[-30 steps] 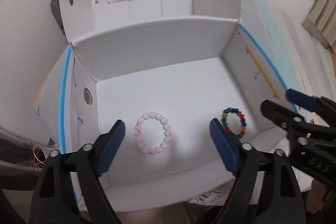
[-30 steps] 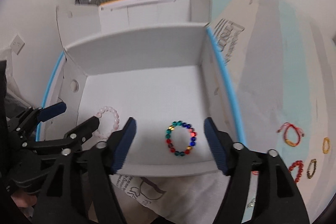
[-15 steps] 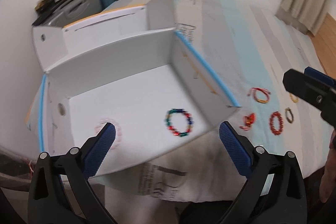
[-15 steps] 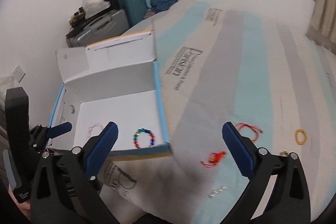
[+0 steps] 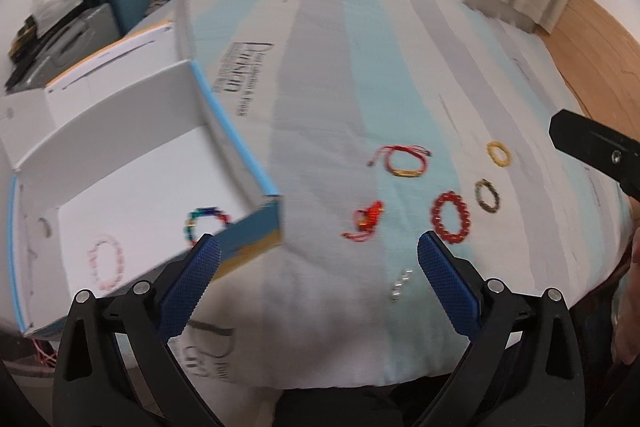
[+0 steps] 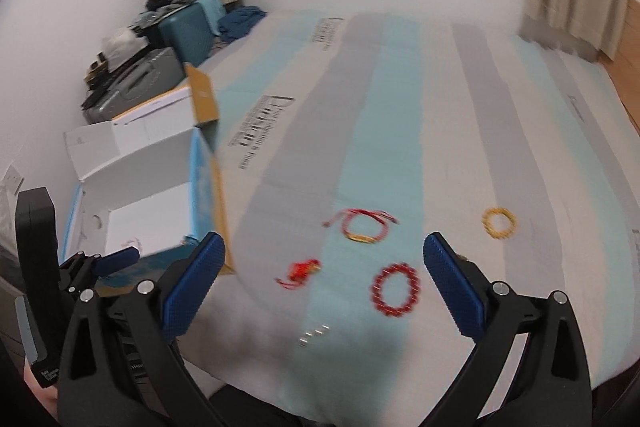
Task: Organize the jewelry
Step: 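Move both tools out of the box back over the bed bracelets, then grasp the red cord bracelet with the left tool while the right tool grasps the red bead bracelet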
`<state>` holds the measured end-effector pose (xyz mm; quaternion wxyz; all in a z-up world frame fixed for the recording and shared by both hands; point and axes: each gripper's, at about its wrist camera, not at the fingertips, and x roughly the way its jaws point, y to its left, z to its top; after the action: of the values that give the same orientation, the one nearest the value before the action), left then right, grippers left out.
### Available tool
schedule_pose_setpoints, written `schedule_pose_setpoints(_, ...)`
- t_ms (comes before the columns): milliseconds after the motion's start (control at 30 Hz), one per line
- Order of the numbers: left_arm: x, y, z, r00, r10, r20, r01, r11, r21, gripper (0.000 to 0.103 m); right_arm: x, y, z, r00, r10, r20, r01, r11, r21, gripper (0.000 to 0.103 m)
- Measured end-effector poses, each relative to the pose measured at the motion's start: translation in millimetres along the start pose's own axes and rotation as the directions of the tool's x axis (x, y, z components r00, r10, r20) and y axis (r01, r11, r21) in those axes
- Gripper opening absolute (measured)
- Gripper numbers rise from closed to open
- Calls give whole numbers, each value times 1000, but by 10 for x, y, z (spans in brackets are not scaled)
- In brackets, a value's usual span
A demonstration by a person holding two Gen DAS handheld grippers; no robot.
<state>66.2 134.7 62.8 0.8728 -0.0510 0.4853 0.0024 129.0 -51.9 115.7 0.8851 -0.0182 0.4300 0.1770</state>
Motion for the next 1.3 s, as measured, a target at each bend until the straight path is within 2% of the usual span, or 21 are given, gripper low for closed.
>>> schedule_pose_setpoints(233,409,-367,36,999,-5,-51,7,999,42,97,121,-518,-230,998,-36,-44,38,998,41,95)
schedule_pose_setpoints(500,945,-530,49,993,-15,-116,25,997,80,96,562,-868,-474,990,-28,-140,38,997,68,95)
schedule_pose_setpoints(667,1250,-550,52,988,-12,-152,25,996,85,90,925,-942,-579,976,-15,-217,31,997,71,84)
schedule_pose_setpoints(833,1522,-525,48,983,-6,-183,20,997,77,89,1280,-1002,-695,957,-6,-291,30,997,77,71)
schedule_pose_setpoints(967,1681,-505,56,982,9,-187,9,996,91,89,1530,-1044,-792,942,-12,-335,40,996,78,68)
schedule_pose_setpoints(1033,1750,-487,53,981,1,-196,16,996,85,87,1654,-1068,-851,935,-12,-354,46,995,87,68)
schedule_pose_setpoints(1167,1889,-492,26,977,-22,-213,42,995,89,74,1827,-1088,-933,926,-15,-377,55,994,94,63)
schedule_pose_setpoints(1300,1947,-511,3,980,0,-199,25,992,122,63,1970,-1100,-1000,920,-26,-391,68,993,94,57)
